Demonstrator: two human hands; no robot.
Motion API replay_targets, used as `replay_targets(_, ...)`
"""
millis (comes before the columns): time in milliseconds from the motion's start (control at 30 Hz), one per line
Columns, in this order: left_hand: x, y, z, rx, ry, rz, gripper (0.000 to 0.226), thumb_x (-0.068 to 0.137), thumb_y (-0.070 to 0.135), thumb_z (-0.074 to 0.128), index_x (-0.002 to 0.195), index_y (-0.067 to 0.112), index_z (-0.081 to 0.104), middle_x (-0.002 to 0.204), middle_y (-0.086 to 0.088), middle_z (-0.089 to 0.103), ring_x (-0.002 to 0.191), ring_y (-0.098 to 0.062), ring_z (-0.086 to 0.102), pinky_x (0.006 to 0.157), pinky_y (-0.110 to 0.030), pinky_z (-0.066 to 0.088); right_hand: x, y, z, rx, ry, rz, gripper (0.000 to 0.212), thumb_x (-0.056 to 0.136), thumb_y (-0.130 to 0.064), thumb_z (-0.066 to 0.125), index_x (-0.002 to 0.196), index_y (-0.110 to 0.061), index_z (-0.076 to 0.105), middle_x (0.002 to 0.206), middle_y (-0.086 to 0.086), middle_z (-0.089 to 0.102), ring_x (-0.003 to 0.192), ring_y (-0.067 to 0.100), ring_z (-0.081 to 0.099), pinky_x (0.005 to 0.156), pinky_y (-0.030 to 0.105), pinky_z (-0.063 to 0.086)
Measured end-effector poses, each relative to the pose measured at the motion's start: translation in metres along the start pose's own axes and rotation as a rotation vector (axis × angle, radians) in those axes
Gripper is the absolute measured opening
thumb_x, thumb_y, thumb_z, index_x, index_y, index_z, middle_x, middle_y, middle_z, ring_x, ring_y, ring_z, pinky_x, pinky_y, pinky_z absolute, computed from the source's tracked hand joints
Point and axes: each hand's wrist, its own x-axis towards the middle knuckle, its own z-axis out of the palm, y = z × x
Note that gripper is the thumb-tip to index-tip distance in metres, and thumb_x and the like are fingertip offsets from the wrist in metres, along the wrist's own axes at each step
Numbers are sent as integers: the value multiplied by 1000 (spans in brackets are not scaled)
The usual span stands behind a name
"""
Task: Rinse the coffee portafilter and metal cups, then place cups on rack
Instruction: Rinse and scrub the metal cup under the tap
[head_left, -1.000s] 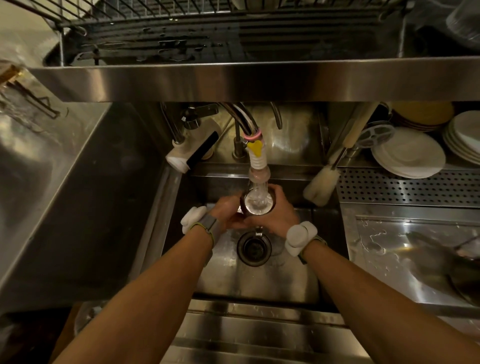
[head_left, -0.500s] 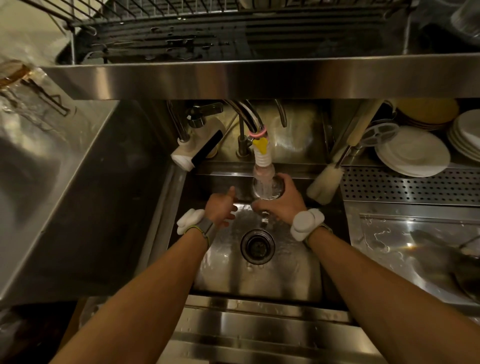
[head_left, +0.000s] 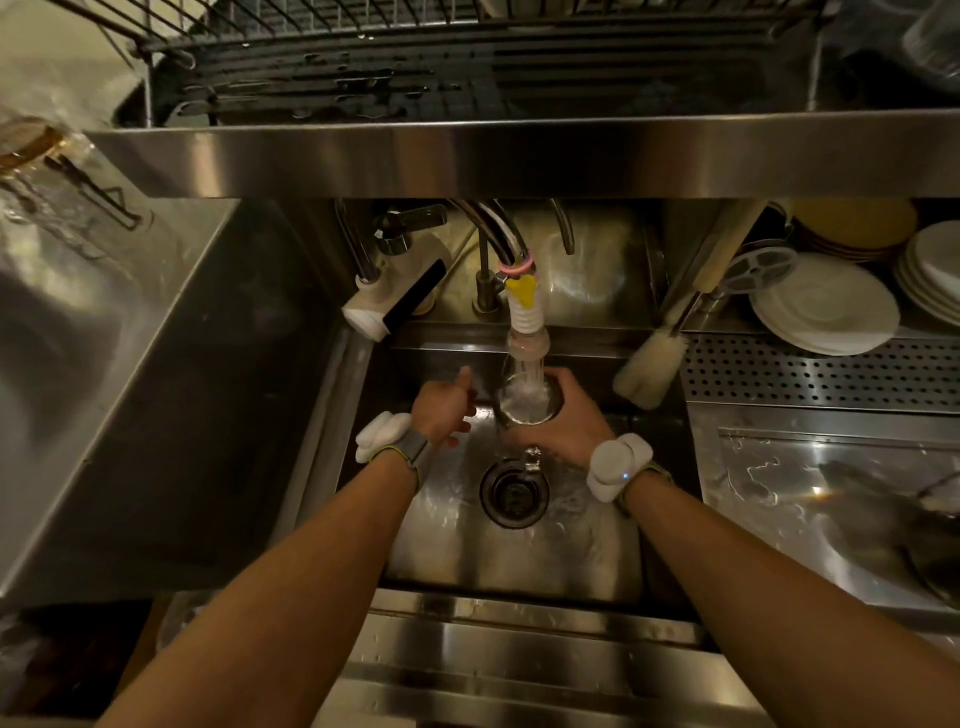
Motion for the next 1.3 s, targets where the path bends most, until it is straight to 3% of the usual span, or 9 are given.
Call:
replay_targets(267, -3, 2, 6, -18, 4, 1, 48, 96, 48, 37, 97, 8, 65, 95, -8, 64, 82, -25, 60, 67, -32, 44, 4, -2, 4, 3, -34, -26, 94, 48, -33, 90, 127, -27, 40, 116, -4, 60, 104, 18, 60, 89, 34, 51)
replay_targets(400, -2, -1, 4, 10, -13, 32, 50, 96, 50, 36, 109, 11, 64, 97, -7, 65, 83, -25, 62, 63, -29, 44, 10, 1, -7, 9, 90, 14, 96, 47, -31, 90, 128, -24, 39, 115, -6, 58, 103, 14, 58, 87, 26, 48)
replay_targets(500, -3, -1, 4, -7, -3, 35, 46, 96, 47, 38, 103, 11, 65, 99, -8, 66, 81, -24, 62, 62, -28, 43, 10, -12, 5, 1, -7, -24, 90, 42, -43, 88, 118, -36, 41, 103, -21, 59, 90, 0, 59, 72, 11, 44)
replay_targets(633, -5, 0, 6, -12, -81, 90, 48, 94, 53, 38, 118, 18, 61, 117, -5, 64, 92, -23, 60, 70, -31, 43, 6, -8, -2, 52, 13, 8, 89, 36, -48, 85, 114, -37, 44, 100, -21, 58, 92, 2, 58, 76, 17, 45)
replay_targets(767, -10, 0, 16, -80, -218, 102, 48, 91, 60, 37, 126, 31, 53, 125, 2, 59, 111, -20, 56, 81, -39, 47, 9, -12, -4, 268, 55, 47, 71, 60, -32, 85, 120, -30, 47, 106, -5, 62, 86, 5, 63, 68, 20, 52)
replay_targets(900, -5, 5, 20, -202, -192, 80, 54, 94, 57, 33, 127, 21, 56, 126, -9, 61, 114, -30, 59, 93, -53, 48, 13, -23, -6, 487, -49, 241, 43, 89, -35, 56, 130, -30, 44, 104, 8, 63, 56, 24, 65, 45, 28, 52)
replay_targets(1033, -9, 4, 13, -100, -204, 47, 58, 89, 65, 34, 121, 24, 59, 118, -6, 63, 96, -26, 65, 72, -44, 57, 11, -16, -10, 489, -87, 282, 40, 95, -30, 46, 135, -29, 41, 101, 10, 62, 52, 28, 59, 46, 29, 51)
replay_targets(1133, -10, 2, 11, -8, -236, -5, 65, 88, 69, 29, 122, 22, 57, 115, -7, 64, 94, -26, 66, 75, -40, 55, 14, -12, -6, 379, -45, 328, 48, 94, -43, 46, 135, -19, 39, 98, 11, 62, 50, 25, 58, 45, 28, 48)
replay_targets(1300, -13, 15, 13, 103, -181, -18, 81, 84, 75, 22, 110, 11, 63, 100, -12, 70, 71, -21, 66, 55, -24, 46, 18, -18, -9, 174, -9, 350, 57, 94, -59, 30, 111, -8, 49, 79, 12, 62, 43, 19, 55, 38, 21, 42)
